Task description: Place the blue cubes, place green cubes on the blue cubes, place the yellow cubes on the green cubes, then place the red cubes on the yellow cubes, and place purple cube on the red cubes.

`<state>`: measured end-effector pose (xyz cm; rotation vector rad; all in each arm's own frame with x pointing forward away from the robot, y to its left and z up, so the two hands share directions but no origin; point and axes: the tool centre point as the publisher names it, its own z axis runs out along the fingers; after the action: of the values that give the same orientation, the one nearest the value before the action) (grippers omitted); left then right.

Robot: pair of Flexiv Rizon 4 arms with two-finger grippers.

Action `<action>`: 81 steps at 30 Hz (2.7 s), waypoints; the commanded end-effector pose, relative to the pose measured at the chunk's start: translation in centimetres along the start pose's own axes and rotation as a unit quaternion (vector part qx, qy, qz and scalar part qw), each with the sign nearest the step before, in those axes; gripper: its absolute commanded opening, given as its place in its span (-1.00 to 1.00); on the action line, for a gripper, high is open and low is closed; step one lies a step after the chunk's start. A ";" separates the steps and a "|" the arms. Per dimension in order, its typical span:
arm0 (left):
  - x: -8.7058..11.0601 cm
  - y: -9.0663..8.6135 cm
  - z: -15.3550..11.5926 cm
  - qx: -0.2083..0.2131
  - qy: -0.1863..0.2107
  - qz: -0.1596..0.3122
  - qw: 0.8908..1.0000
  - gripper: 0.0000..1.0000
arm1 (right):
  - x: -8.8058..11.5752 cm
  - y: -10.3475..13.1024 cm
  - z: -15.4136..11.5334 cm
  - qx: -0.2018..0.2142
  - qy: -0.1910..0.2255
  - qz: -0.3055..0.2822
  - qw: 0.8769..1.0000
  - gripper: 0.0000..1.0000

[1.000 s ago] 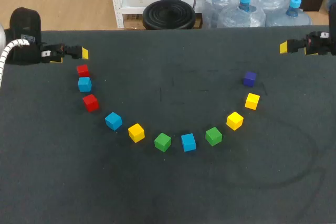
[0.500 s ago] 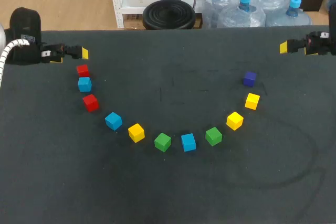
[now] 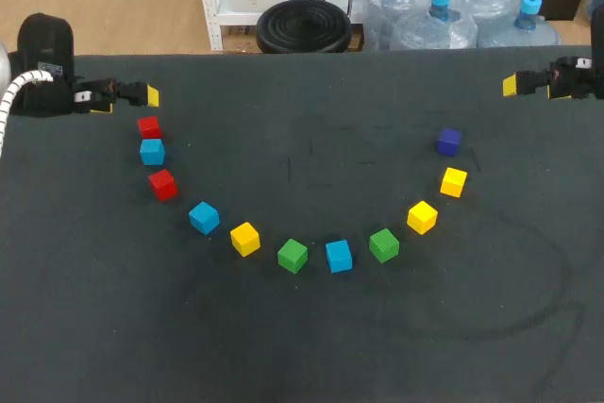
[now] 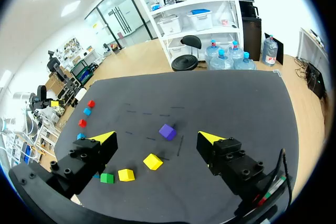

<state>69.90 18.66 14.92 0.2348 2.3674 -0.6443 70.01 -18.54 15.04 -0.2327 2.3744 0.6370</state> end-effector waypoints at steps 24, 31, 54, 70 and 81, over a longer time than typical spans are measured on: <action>-0.1 -0.1 0.0 -0.003 0.002 -0.001 1.000 1.00 | 1.3 2.5 -0.8 -0.055 0.017 -0.124 0.991 1.00; -0.1 -0.1 0.0 -0.003 0.002 -0.001 1.000 1.00 | 1.4 1.9 -1.3 -0.076 0.019 -0.142 0.987 1.00; -0.1 -0.1 0.0 -0.003 0.002 -0.001 1.000 1.00 | 1.6 0.7 -1.2 -0.111 0.044 -0.172 0.978 1.00; 1.5 -0.3 -1.6 0.035 0.080 0.200 0.976 1.00 | 1.6 0.7 -1.2 -0.111 0.044 -0.172 0.978 1.00; 3.4 -0.3 -1.8 0.092 0.156 0.325 0.928 1.00 | 1.6 0.7 -1.2 -0.111 0.044 -0.172 0.978 1.00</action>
<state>65.66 19.23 13.77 1.1672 2.2960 -0.4974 67.79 -18.56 15.11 -0.7641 2.2685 0.7296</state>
